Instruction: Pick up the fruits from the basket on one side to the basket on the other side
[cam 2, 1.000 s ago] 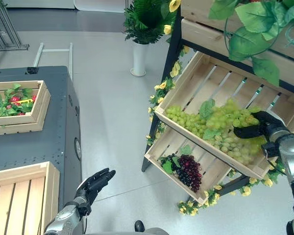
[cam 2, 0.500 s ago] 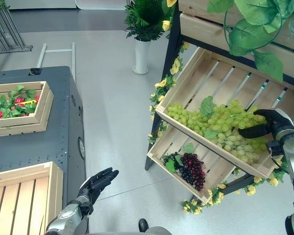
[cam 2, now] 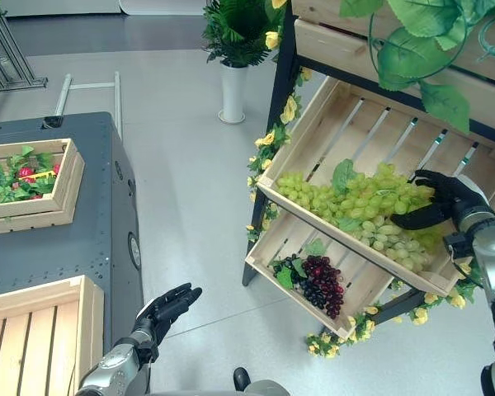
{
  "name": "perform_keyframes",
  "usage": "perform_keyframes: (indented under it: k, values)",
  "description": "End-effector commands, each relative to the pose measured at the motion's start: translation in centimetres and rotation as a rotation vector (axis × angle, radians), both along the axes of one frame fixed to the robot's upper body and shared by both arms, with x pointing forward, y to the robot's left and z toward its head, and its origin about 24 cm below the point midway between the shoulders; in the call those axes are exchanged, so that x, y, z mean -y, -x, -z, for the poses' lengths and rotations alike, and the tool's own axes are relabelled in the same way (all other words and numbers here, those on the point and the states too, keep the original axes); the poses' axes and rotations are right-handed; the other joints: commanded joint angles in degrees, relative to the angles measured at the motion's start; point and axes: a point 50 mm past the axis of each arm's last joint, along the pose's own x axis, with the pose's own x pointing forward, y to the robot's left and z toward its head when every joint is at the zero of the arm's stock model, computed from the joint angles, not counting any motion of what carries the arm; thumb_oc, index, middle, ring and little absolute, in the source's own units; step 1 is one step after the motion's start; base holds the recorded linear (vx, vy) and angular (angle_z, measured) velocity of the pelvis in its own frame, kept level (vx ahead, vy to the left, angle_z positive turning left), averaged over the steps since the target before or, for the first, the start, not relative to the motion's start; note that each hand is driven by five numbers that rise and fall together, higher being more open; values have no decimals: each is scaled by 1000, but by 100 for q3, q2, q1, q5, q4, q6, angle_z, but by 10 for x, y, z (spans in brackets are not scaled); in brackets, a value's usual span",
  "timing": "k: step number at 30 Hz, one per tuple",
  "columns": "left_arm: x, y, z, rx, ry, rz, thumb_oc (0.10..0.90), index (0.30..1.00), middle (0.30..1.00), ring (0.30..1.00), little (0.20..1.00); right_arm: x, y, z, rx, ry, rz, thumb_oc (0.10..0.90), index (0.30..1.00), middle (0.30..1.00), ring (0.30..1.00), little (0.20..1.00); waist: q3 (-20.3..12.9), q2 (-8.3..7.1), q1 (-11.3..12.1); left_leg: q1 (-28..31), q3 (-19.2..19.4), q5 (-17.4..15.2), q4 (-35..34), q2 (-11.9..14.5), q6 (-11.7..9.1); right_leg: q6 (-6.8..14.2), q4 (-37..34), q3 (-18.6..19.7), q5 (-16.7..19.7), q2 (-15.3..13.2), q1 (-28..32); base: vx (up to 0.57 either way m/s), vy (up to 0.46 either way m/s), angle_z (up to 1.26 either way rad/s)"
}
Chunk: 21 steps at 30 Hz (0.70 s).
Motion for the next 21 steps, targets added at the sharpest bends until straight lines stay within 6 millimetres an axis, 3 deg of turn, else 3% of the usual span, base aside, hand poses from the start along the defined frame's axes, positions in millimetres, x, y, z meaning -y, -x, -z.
perform_keyframes:
  k: [1, 4, 8, 10, 12, 15, 20, 21]
  values:
    - [9, -33, -24, 171, 27, 34, 800, 900, 900, 900, 900, -4, 4, -60, 349, 128, -14, 800, 900, 900, 900, 900, -413, -191, 125, 106, -195, -654, 56, -120, 11, 55, 13, -125, 73, 264, 30, 36, 16, 5]
    - [6, -30, -22, 168, 23, 17, 800, 900, 900, 900, 900, -17, 11, -52, 365, 236, -53, 800, 900, 900, 900, 900, -417, -171, 40, 93, -164, -658, 56, -115, 20, 64, 13, -81, 81, 270, 7, 7, 5, 0]
    - [1, -24, -20, 169, 13, -11, 800, 900, 900, 900, 900, -32, 36, -45, 411, 442, -100, 800, 900, 900, 900, 900, -397, -125, -102, 74, -81, -666, 56, -119, 46, 90, 13, 35, 92, 288, -39, 0, 0, 0]
    - [-1, -23, -19, 170, 11, -21, 800, 900, 900, 900, 900, -41, 47, -47, 454, 584, -116, 800, 900, 900, 900, 900, -370, -83, -170, 101, -53, -689, 56, -122, 70, 109, 13, 71, 83, 299, -24, 6, 23, -7]
    - [-1, -22, -18, 172, 12, -33, 800, 900, 900, 900, 900, -51, 60, -51, 513, 836, -144, 800, 900, 900, 900, 900, -374, -31, -270, 110, 13, -711, 56, -128, 87, 131, 13, 137, 79, 317, -38, 13, 24, -14]
    - [0, -20, -17, 175, 18, -37, 800, 900, 900, 900, 900, -59, 70, -54, 556, 999, -176, 800, 900, 900, 900, 900, -387, 23, -350, 129, 82, -733, 56, -135, 100, 151, 13, 195, 68, 324, -37, 30, 22, -11]
    - [2, -20, -17, 179, 26, -39, 800, 900, 900, 900, 900, -70, 79, -51, 646, 1050, -216, 800, 900, 900, 900, 900, -411, 130, -421, 185, 66, -869, 56, -150, 131, 195, 13, 242, -34, 325, 2, 36, 19, -10]
    - [3, -20, -17, 178, 28, -41, 800, 900, 900, 900, 900, -77, 82, -51, 698, 1051, -242, 800, 900, 900, 900, 900, -401, 109, -440, 152, 142, -775, 56, -153, 123, 170, 13, 261, 45, 323, -37, 86, 50, -5]
